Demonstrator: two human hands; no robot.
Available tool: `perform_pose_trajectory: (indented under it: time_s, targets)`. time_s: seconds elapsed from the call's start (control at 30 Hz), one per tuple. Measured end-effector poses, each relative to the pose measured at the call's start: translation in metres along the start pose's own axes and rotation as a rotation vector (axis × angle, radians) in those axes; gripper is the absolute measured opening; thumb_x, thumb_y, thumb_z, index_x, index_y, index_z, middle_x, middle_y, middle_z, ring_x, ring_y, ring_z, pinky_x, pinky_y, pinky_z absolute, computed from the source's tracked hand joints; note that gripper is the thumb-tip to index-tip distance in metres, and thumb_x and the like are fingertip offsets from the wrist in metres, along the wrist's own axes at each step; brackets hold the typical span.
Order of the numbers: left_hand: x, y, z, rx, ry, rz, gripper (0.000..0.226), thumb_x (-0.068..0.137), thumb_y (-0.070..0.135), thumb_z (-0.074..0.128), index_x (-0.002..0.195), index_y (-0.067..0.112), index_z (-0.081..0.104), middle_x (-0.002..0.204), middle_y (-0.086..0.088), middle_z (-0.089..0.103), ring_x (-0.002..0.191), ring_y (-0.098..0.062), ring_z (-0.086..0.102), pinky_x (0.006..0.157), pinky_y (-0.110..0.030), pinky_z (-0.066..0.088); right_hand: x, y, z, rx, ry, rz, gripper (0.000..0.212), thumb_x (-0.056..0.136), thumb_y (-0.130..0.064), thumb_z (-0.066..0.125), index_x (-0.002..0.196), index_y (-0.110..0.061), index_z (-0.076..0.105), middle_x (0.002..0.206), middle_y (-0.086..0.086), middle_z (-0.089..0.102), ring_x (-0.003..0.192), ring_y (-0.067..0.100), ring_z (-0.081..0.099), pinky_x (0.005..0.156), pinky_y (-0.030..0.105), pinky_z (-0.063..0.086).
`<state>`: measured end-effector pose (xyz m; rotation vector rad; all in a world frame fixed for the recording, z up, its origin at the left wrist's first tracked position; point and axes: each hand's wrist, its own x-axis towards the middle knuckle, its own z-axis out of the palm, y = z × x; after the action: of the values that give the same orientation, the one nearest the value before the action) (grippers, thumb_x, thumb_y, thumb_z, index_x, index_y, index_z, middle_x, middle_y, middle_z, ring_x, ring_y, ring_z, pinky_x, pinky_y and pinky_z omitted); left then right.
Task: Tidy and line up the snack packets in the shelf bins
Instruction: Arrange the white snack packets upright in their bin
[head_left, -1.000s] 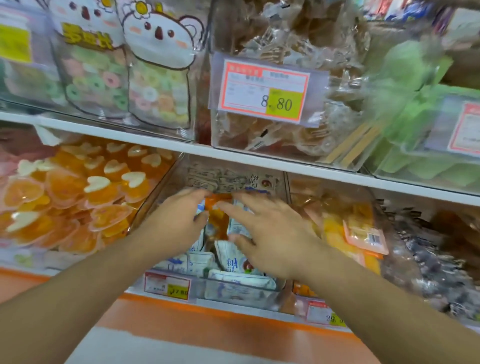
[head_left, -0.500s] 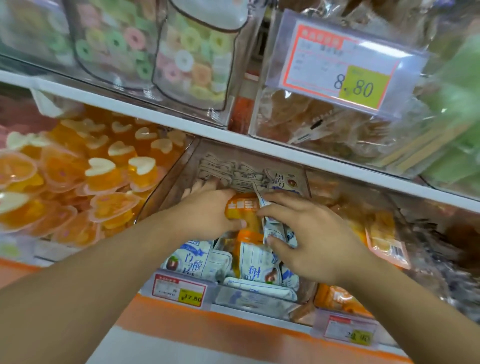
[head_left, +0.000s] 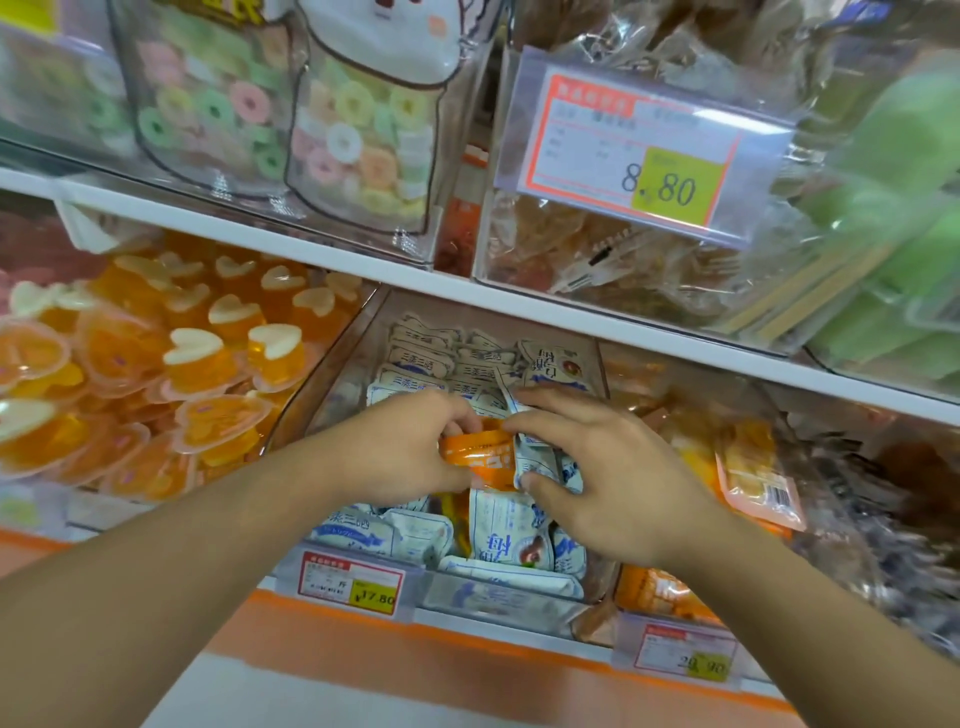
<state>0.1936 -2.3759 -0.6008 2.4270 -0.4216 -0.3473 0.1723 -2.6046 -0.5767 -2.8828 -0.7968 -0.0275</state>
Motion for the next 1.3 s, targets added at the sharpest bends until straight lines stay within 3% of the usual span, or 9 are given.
perform_pose_trajectory:
  time_s: [0.2, 0.43, 0.57, 0.67, 0.8, 0.93, 1.07, 1.2, 1.3]
  targets:
    - [-0.007, 0.002, 0.0, 0.052, 0.103, -0.022, 0.024, 0.088, 0.038, 0.076, 0.08, 0.016, 0.07, 0.072, -0.008, 0.067, 0.052, -0.011, 0.055, 0.054, -0.03, 0.045, -0.001, 0.001, 0.001, 0.016, 0.013, 0.003, 0.054, 0.096, -0.052, 0.055, 0.149, -0.046, 0.046, 0.162, -0.022, 0.037, 0.15, 0.008, 0.035, 0.119, 0.045, 0.039]
    - [-0.043, 0.012, -0.025, 0.052, 0.611, 0.029, 0.006, 0.094, 0.025, 0.071, 0.093, 0.025, 0.076, 0.081, 0.011, 0.066, 0.072, -0.003, 0.057, 0.065, -0.022, 0.043, -0.003, 0.002, 0.002, 0.109, 0.035, 0.115, 0.06, 0.097, -0.049, 0.058, 0.153, -0.04, 0.04, 0.16, -0.018, 0.043, 0.148, 0.011, 0.039, 0.119, 0.047, 0.04]
    - [-0.087, 0.023, -0.017, 0.096, 0.791, 0.261, 0.01, 0.096, 0.017, 0.068, 0.099, 0.02, 0.077, 0.095, 0.015, 0.063, 0.088, -0.003, 0.059, 0.074, -0.008, 0.04, -0.016, -0.017, -0.009, 0.245, 0.069, 0.098, 0.071, 0.095, -0.05, 0.069, 0.156, -0.043, 0.032, 0.16, -0.023, 0.037, 0.145, 0.001, 0.034, 0.11, 0.018, 0.028]
    - [-0.107, 0.043, -0.009, 0.008, 0.792, 0.352, 0.012, 0.098, 0.016, 0.067, 0.097, 0.023, 0.076, 0.095, 0.014, 0.065, 0.089, -0.009, 0.061, 0.07, -0.013, 0.042, -0.031, -0.039, -0.018, 0.441, 0.113, 0.011, 0.068, 0.09, -0.045, 0.079, 0.148, -0.046, 0.043, 0.151, -0.029, 0.046, 0.138, -0.005, 0.042, 0.108, 0.019, 0.036]
    - [-0.1, 0.068, 0.005, -0.28, 0.706, 0.349, 0.013, 0.098, 0.025, 0.065, 0.1, 0.024, 0.078, 0.104, 0.01, 0.068, 0.1, -0.015, 0.065, 0.079, -0.026, 0.05, -0.059, -0.039, -0.021, 0.589, 0.212, 0.09, 0.015, 0.092, -0.028, 0.077, 0.097, -0.034, 0.065, 0.093, -0.018, 0.07, 0.09, 0.004, 0.065, 0.081, 0.029, 0.054]
    - [-0.088, 0.081, 0.018, -0.327, 0.444, 0.277, 0.034, 0.097, 0.034, 0.066, 0.13, 0.042, 0.064, 0.123, 0.028, 0.066, 0.12, 0.006, 0.058, 0.101, -0.021, 0.046, -0.095, -0.01, -0.034, 0.657, 0.264, 0.287, 0.02, 0.09, -0.017, 0.078, 0.09, -0.034, 0.068, 0.087, -0.01, 0.074, 0.079, 0.007, 0.068, 0.074, 0.028, 0.055]
    - [-0.067, 0.064, 0.02, -0.181, 0.454, 0.11, 0.029, 0.097, 0.029, 0.066, 0.123, 0.041, 0.061, 0.113, 0.026, 0.064, 0.109, 0.012, 0.057, 0.093, -0.019, 0.052, -0.112, 0.034, -0.038, 0.709, 0.244, 0.551, 0.015, 0.087, -0.006, 0.078, 0.081, -0.017, 0.071, 0.07, -0.001, 0.075, 0.056, 0.013, 0.066, 0.057, 0.032, 0.051]
    - [-0.039, 0.032, 0.011, -0.096, 0.48, -0.056, 0.022, 0.097, 0.023, 0.064, 0.116, 0.034, 0.064, 0.109, 0.021, 0.063, 0.098, 0.007, 0.059, 0.086, -0.024, 0.052, -0.101, 0.065, -0.04, 0.757, 0.288, 0.697, 0.008, 0.09, -0.006, 0.075, 0.093, -0.014, 0.076, 0.083, 0.002, 0.08, 0.08, 0.027, 0.074, 0.066, 0.035, 0.057]
    - [-0.021, 0.013, 0.011, 0.044, 0.45, -0.084, 0.028, 0.098, 0.022, 0.063, 0.124, 0.033, 0.063, 0.123, 0.012, 0.061, 0.105, 0.0, 0.059, 0.089, -0.025, 0.05, -0.088, 0.078, -0.037, 0.361, 0.214, 0.756, 0.023, 0.088, -0.043, 0.076, 0.1, -0.023, 0.071, 0.104, 0.001, 0.076, 0.106, 0.03, 0.066, 0.085, 0.039, 0.054]
